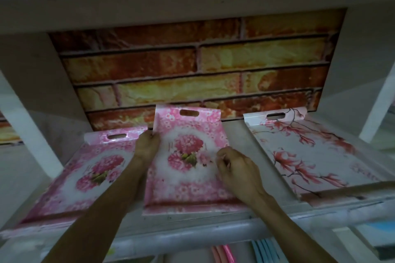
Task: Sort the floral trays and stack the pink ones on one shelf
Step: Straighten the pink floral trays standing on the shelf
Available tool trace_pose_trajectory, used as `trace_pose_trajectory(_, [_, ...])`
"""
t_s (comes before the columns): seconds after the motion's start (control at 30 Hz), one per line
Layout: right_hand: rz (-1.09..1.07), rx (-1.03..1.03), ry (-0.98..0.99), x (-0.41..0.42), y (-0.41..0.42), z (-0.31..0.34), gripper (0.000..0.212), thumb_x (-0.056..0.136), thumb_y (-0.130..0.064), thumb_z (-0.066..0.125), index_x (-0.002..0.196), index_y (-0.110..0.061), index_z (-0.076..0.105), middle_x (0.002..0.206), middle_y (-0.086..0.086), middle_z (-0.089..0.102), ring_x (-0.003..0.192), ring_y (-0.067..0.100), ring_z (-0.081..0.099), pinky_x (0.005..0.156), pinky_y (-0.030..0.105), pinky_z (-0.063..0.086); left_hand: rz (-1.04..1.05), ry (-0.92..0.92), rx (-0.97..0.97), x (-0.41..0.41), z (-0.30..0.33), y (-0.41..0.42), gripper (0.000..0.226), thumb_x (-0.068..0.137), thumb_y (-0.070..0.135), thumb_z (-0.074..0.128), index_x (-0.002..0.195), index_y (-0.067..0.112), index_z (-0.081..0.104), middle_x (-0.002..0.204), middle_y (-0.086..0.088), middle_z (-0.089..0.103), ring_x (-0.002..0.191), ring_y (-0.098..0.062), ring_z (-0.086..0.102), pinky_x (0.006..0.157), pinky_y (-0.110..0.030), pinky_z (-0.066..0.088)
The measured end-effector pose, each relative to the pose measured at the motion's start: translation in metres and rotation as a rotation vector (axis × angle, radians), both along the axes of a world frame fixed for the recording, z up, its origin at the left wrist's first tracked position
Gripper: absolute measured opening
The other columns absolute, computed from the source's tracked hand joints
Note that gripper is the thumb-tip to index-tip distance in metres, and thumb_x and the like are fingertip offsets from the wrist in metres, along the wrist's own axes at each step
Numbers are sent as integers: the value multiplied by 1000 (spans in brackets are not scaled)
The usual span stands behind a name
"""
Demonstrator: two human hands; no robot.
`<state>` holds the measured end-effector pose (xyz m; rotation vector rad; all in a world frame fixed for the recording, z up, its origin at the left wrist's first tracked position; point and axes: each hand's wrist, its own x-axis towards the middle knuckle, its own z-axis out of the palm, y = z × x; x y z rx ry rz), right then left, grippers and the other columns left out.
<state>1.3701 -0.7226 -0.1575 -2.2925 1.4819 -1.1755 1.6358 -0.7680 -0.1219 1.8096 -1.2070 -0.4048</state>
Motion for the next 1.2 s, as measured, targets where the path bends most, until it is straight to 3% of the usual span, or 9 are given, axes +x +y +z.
trace_pose_trajectory(0.23, [-27,152,-263,-20,-17,-6,19,95,-44,53,107,-36,41,101,1,55,87,18,58,71,32,52,-10,94,-310,-3,23,35,30,100,27,45,104,2,60,86,-16,63,74,-22,55,59,-29,42])
trace_pose_trajectory(0.37, [131,445,-495,-15,-16,5,23,94,-44,56,106,-25,52,96,-2,66,85,14,64,67,23,51,59,181,-395,-1,33,50,22,100,20,47,96,3,61,79,-12,53,68,-19,46,46,-15,36])
trace_pose_trajectory(0.47, [262,549,-559,-5,-16,11,29,97,-39,53,108,-14,61,101,-2,68,89,11,65,67,14,49,70,277,-410,6,39,61,21,99,24,50,93,7,63,80,-11,57,71,-20,51,59,-29,46])
trace_pose_trajectory(0.57, [355,537,-592,11,-12,12,22,100,-30,49,114,-16,60,105,-9,68,85,-7,66,64,3,47,79,313,-373,20,43,71,25,96,30,53,99,8,65,91,-14,66,81,-26,61,75,-50,54])
trace_pose_trajectory(0.67, [352,488,-591,28,-8,11,19,102,-27,46,114,-18,58,107,-4,68,91,3,66,73,16,53,69,310,-342,36,46,82,32,93,37,57,106,8,65,100,-19,72,93,-38,68,81,-54,56])
trace_pose_trajectory(0.8, [318,470,-623,57,-3,7,17,101,-29,48,107,-18,60,105,7,69,98,25,66,88,43,53,37,345,-290,58,48,99,33,95,29,59,119,7,57,102,-13,71,85,-26,70,70,-40,60])
trace_pose_trajectory(0.9, [302,459,-648,88,0,10,18,101,-24,49,110,-12,59,100,5,68,89,22,64,82,35,51,9,313,-242,87,45,114,31,92,26,63,116,7,57,106,-18,70,80,-29,66,67,-46,57])
trace_pose_trajectory(1.03, [279,482,-631,136,5,16,15,101,-22,48,110,-10,51,89,2,61,73,12,58,64,27,49,-25,257,-121,131,42,132,30,88,15,68,116,7,60,108,-9,70,90,-25,71,64,-30,60])
trace_pose_trajectory(1.2, [240,496,-519,187,13,15,19,100,-24,49,114,-12,49,98,7,66,84,22,65,78,40,56,-4,193,-100,181,34,148,36,78,14,72,114,15,63,104,-7,71,87,-26,70,68,-32,61])
